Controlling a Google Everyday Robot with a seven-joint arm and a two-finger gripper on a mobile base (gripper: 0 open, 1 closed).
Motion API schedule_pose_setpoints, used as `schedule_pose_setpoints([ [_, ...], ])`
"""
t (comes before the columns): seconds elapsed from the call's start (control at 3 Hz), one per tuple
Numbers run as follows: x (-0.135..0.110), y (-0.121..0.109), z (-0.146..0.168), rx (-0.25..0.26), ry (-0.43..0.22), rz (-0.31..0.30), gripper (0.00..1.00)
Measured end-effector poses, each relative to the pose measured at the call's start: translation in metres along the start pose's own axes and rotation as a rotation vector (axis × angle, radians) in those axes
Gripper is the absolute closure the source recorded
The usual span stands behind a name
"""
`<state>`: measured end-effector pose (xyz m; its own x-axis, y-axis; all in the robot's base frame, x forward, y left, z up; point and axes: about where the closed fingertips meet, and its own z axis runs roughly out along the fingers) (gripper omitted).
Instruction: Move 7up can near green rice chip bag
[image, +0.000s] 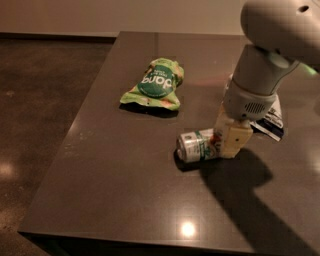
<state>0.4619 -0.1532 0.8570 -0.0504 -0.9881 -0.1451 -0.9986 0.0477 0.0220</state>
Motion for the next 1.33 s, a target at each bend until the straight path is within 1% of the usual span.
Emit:
schedule_pose_setpoints([
  [0.33,0.014,-0.040,-0.006,-0.013,-0.059,0.189,1.00],
  [0.67,0.006,-0.063,-0.023,0.009,-0.162,0.301,1.00],
  [1.0,-0.016,-0.072,-0.042,0.048,-0.247,0.347,1.00],
  [1.33,-0.035,-0.073,-0.040,0.068,-0.254,0.366,1.00],
])
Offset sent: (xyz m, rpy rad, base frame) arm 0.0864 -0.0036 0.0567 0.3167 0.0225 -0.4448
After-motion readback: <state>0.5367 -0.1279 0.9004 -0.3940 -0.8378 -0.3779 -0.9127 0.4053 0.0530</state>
